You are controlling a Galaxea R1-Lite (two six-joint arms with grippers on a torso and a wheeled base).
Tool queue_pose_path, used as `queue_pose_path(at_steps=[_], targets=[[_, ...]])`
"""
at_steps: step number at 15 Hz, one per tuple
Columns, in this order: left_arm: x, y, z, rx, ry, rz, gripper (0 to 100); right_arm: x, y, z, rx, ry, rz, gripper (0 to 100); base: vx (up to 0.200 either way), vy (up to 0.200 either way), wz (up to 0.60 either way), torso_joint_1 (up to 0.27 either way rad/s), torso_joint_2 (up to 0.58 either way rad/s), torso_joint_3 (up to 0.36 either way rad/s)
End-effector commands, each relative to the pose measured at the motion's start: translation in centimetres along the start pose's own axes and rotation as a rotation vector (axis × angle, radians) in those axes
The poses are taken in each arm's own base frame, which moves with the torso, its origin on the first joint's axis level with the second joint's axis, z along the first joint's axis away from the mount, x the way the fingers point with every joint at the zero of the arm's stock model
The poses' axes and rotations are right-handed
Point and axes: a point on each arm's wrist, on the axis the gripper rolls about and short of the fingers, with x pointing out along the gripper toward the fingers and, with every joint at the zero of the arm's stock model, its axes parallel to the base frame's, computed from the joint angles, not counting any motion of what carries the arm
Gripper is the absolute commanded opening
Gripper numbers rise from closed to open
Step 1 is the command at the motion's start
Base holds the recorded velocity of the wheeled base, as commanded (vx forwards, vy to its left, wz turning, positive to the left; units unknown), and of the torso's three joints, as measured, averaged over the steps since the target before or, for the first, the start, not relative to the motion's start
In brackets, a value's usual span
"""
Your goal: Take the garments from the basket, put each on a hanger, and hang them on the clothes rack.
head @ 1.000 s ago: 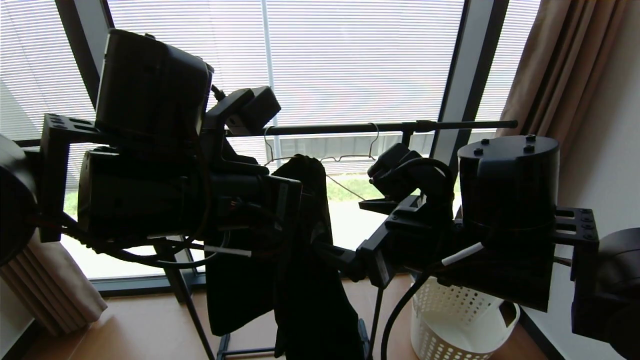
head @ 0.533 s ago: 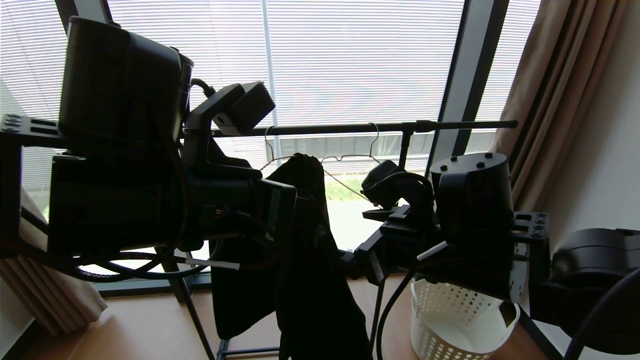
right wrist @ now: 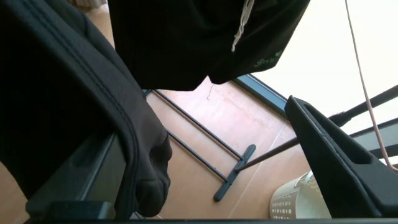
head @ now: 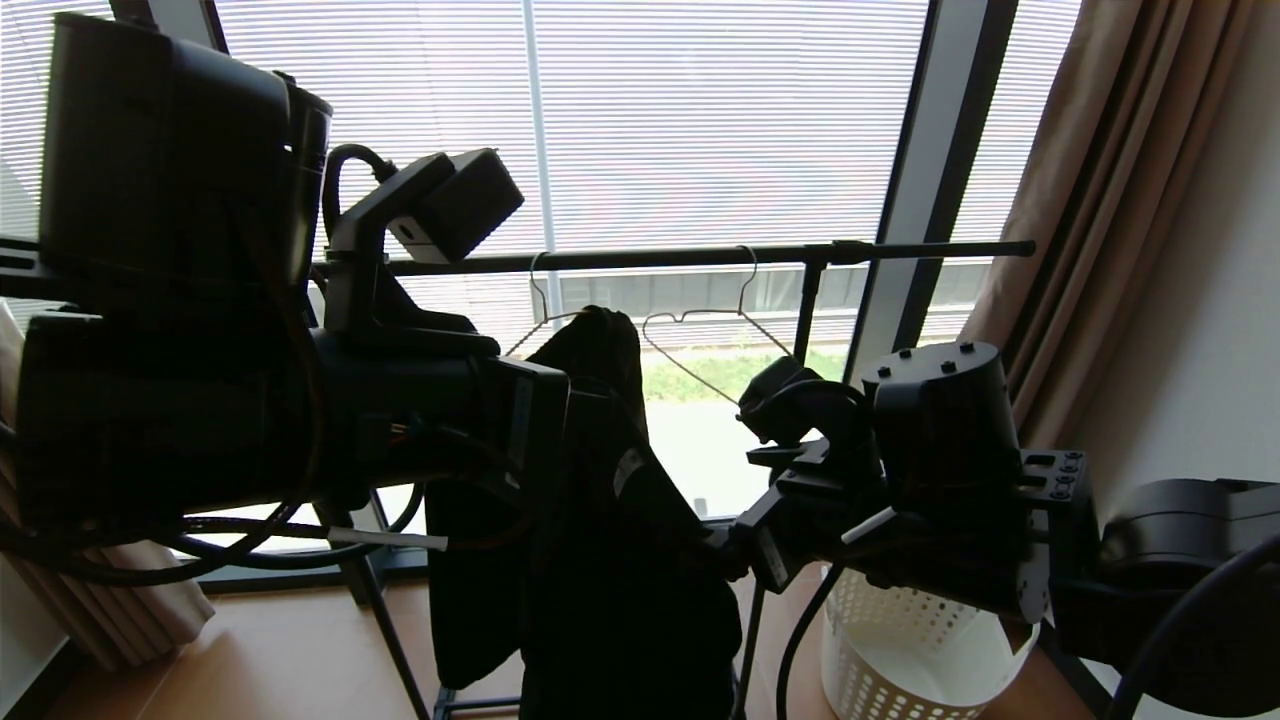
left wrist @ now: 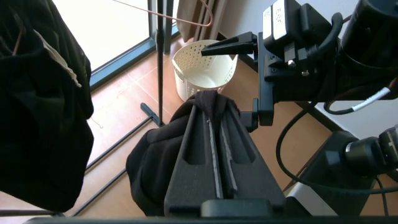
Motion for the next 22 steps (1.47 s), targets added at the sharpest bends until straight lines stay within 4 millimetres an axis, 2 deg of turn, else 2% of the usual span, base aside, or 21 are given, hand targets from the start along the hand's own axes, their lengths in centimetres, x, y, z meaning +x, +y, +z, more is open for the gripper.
queue_pose_path(at_steps=[1,7,8,11,13,15,17,18,20,22], targets=[[-0.1,0.0,-0.1,-0.001,0.001,0.001,0,0.0,-0.2,-0.4,0.003,0.014,-0.006,100,0.0,0.0,0.0,0.0,0.0,0.0],[-0.3,0.0,0.0,-0.002,-0.003,-0.002,0,0.0,-0.2,-1.3,0.004,0.041,-0.003,100,0.0,0.0,0.0,0.0,0.0,0.0],[-0.2,0.0,-0.2,-0.002,0.001,-0.002,0,0.0,-0.3,-1.2,0.006,0.04,0.0,0,0.0,0.0,0.0,0.0,0.0,0.0],[0.0,0.2,-0.9,-0.003,0.027,0.001,0,-0.6,-1.2,-0.8,0.048,0.017,-0.033,0,0.0,0.0,0.0,0.0,0.0,0.0],[0.2,0.3,-1.8,-0.001,0.061,-0.02,0,-2.1,-2.5,-0.7,0.101,-0.007,-0.066,0,0.0,0.0,0.0,0.0,0.0,0.0],[0.0,0.7,-3.5,0.066,0.12,-0.138,0,-3.6,-4.0,-0.5,0.17,-0.043,-0.111,0,0.0,0.0,0.0,0.0,0.0,0.0],[0.3,0.9,-4.1,0.097,0.141,-0.176,0,-4.3,-4.1,0.0,0.176,-0.071,-0.116,0,0.0,0.0,0.0,0.0,0.0,0.0],[0.4,0.9,-4.2,0.109,0.137,-0.18,100,-4.6,-4.1,0.1,0.176,-0.08,-0.116,0,0.0,0.0,0.0,0.0,0.0,0.0],[0.3,1.0,-4.6,0.109,0.149,-0.178,100,-5.1,-4.4,0.2,0.2,-0.094,-0.126,0,0.0,0.0,0.0,0.0,0.0,0.0],[0.4,1.7,-5.7,0.096,0.185,-0.153,100,-6.7,-5.9,0.3,0.256,-0.13,-0.177,0,0.0,0.0,0.0,0.0,0.0,0.0]])
